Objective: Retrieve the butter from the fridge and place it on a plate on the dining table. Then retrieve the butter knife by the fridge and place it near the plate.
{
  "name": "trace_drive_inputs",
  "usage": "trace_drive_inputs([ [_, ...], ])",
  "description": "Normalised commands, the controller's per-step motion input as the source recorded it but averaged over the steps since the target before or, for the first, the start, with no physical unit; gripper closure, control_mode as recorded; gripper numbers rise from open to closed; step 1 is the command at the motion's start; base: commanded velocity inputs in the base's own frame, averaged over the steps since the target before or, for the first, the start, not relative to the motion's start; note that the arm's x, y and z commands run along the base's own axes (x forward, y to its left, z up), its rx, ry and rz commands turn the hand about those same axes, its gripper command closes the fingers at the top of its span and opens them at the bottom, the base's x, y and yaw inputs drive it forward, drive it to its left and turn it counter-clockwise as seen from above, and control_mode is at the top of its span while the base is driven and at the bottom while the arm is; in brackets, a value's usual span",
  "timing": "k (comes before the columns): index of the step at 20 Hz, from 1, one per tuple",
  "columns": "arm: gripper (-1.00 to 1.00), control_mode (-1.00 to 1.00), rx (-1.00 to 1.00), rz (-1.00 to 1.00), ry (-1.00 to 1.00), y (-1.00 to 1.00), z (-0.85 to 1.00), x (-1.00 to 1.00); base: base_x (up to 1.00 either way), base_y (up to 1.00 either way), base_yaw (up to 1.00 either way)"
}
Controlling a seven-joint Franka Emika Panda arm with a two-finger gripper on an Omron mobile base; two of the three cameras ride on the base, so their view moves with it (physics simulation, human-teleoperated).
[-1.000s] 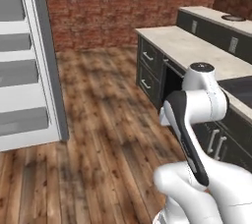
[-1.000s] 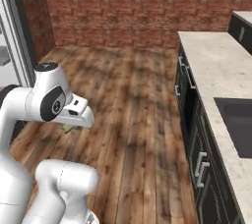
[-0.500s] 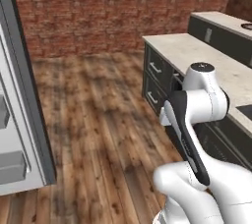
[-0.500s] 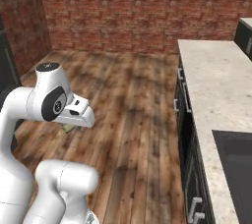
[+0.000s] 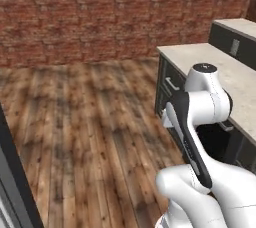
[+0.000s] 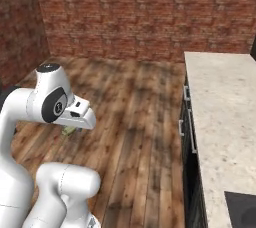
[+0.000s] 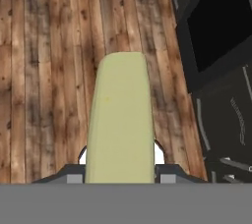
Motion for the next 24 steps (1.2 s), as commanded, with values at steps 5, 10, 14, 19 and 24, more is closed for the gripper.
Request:
trace_drive_inputs([
  [5, 1.00, 1.00, 0.00, 0.00, 0.00, 0.00, 0.00, 0.00, 1.00, -0.07, 0.01],
  [10, 1.00, 1.00, 0.00, 0.00, 0.00, 0.00, 0.00, 0.00, 1.00, 0.09, -0.04],
  [14, 1.00, 1.00, 0.00, 0.00, 0.00, 0.00, 0.00, 0.00, 1.00, 0.17, -0.17],
  [19, 1.00, 1.00, 0.00, 0.00, 0.00, 0.00, 0.00, 0.00, 1.00, 0.39, -0.29],
  [24, 1.00, 1.00, 0.00, 0.00, 0.00, 0.00, 0.00, 0.00, 1.00, 0.77, -0.28],
])
